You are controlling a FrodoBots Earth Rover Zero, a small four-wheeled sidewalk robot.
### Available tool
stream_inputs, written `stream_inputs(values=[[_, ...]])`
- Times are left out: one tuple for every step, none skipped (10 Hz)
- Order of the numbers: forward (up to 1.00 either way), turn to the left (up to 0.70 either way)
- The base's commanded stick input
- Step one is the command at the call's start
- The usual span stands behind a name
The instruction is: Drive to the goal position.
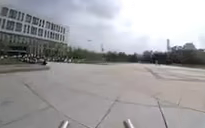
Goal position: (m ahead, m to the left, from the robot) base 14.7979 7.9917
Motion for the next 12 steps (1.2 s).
stream_inputs(values=[[1.0, 0.15], [1.0, 0.38], [1.0, 0.25], [1.0, 0.0], [1.0, 0.0], [1.0, 0.0], [1.0, 0.0], [1.0, -0.4], [1.0, -0.4], [1.0, -0.4], [1.0, -0.37], [1.0, -0.13]])
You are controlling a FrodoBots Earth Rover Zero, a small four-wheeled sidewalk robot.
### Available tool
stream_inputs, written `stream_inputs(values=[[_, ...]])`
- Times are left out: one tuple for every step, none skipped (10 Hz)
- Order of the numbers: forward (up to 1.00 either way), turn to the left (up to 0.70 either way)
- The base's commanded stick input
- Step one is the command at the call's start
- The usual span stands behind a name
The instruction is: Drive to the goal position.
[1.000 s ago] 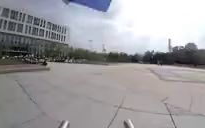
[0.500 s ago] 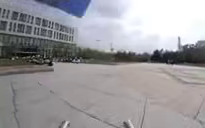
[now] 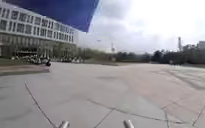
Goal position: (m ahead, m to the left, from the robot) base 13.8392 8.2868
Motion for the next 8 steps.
stream_inputs(values=[[1.0, -0.01], [1.0, 0.0], [1.0, 0.0], [1.0, 0.0], [1.0, 0.0], [1.0, 0.0], [1.0, 0.0], [1.0, 0.0]])
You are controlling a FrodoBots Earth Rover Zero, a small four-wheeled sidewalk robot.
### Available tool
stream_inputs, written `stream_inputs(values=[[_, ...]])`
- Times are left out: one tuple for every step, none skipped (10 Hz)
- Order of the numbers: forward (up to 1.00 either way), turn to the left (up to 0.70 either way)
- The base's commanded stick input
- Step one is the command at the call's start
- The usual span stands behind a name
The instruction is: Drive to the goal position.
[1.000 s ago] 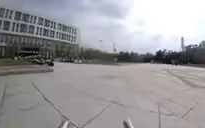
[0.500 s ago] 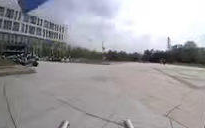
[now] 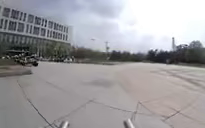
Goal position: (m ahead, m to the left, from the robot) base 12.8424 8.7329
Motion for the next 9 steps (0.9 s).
stream_inputs(values=[[1.0, 0.0], [1.0, 0.0], [1.0, 0.0], [1.0, 0.0], [1.0, 0.0], [1.0, 0.0], [1.0, 0.0], [1.0, 0.0], [1.0, 0.0]])
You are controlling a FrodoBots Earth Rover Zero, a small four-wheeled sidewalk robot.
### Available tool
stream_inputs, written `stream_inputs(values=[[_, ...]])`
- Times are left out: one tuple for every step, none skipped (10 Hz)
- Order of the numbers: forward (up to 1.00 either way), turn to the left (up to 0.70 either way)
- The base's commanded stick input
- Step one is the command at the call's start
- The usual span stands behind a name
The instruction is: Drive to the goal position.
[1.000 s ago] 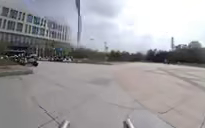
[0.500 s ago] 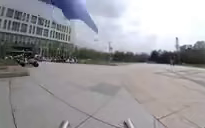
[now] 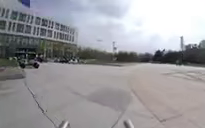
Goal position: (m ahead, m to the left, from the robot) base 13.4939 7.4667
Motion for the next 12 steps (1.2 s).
stream_inputs(values=[[1.0, 0.0], [1.0, 0.0], [1.0, 0.1], [1.0, 0.28], [1.0, 0.23], [1.0, 0.01], [1.0, 0.0], [1.0, 0.0], [1.0, 0.0], [1.0, 0.0], [1.0, 0.0], [1.0, 0.0]])
